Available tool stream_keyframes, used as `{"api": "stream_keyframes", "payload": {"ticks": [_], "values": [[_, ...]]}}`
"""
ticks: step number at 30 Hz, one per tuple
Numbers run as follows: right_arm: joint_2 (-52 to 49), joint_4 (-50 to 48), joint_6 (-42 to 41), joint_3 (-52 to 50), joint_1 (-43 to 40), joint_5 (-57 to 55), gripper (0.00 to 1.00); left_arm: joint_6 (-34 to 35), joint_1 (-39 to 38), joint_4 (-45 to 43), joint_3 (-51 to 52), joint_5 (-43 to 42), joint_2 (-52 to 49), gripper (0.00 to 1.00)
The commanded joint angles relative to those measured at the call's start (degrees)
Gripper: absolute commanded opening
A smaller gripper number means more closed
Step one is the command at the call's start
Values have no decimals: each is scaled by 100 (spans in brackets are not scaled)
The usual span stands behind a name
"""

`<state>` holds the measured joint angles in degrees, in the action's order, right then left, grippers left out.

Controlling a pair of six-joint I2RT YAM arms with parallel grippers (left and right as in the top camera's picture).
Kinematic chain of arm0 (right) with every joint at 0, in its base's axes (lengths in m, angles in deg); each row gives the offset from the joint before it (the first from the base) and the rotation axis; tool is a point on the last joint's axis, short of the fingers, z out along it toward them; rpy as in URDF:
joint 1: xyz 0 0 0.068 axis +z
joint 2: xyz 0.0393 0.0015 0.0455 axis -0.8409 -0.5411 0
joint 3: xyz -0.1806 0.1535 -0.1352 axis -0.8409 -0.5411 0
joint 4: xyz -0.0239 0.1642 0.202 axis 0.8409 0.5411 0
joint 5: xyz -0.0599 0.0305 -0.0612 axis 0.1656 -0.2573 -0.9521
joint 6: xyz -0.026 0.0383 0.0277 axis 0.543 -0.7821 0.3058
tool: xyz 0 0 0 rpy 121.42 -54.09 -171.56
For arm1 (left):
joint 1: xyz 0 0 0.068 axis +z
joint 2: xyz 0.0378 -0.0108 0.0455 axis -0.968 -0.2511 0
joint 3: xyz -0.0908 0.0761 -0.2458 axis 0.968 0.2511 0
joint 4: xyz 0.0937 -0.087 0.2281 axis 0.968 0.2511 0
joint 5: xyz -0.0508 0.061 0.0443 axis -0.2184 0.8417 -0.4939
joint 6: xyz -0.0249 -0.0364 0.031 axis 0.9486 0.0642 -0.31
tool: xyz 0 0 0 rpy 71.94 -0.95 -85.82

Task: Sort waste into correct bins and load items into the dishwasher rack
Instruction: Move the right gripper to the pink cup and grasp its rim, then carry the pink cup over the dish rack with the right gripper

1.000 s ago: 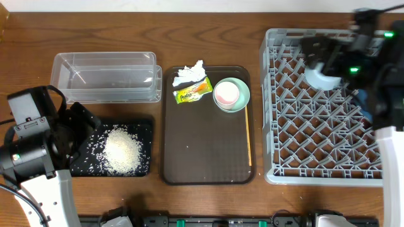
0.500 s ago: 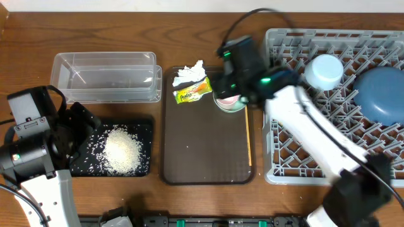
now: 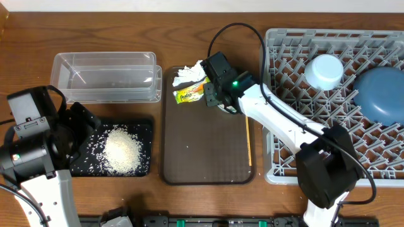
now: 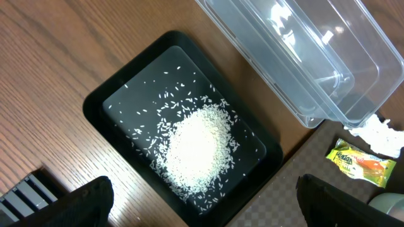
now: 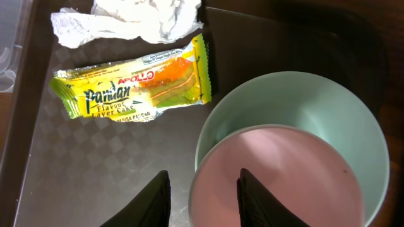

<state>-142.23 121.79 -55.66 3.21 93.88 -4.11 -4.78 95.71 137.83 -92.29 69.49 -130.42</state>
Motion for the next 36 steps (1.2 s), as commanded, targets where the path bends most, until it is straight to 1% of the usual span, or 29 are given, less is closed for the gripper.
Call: {"api": "stream_keyframes", "payload": {"ticks": [1, 2, 6, 12, 17, 18, 20, 29, 33, 36], "values": [[-192, -15, -149, 4, 24, -59, 34, 7, 31, 20, -57, 31, 0, 95], [-219, -9, -149, 4, 26, -59, 34, 7, 31, 20, -57, 31, 0, 95], [-302, 2, -149, 4, 66, -55, 26, 4, 31, 20, -57, 31, 0, 95], [-291, -129, -149, 9, 195, -61, 22, 4, 31, 20, -57, 31, 0, 95], [-221, 33, -151, 234, 205, 52, 12, 7, 31, 20, -57, 31, 0, 95], [-192, 105, -151, 317, 205, 52, 10, 7, 31, 20, -57, 31, 0, 95], [-131, 262, -151, 461, 205, 50, 1, 4, 31, 20, -57, 31, 0, 95], [365, 717, -149, 780, 131, 24, 1, 7, 31, 20, -57, 31, 0, 95], [1014, 953, -149, 802, -118, 28, 1, 4, 31, 20, -57, 31, 0, 95], [1558, 1329, -149, 802, -540, 33, 1, 7, 31, 20, -57, 31, 0, 95]]}}
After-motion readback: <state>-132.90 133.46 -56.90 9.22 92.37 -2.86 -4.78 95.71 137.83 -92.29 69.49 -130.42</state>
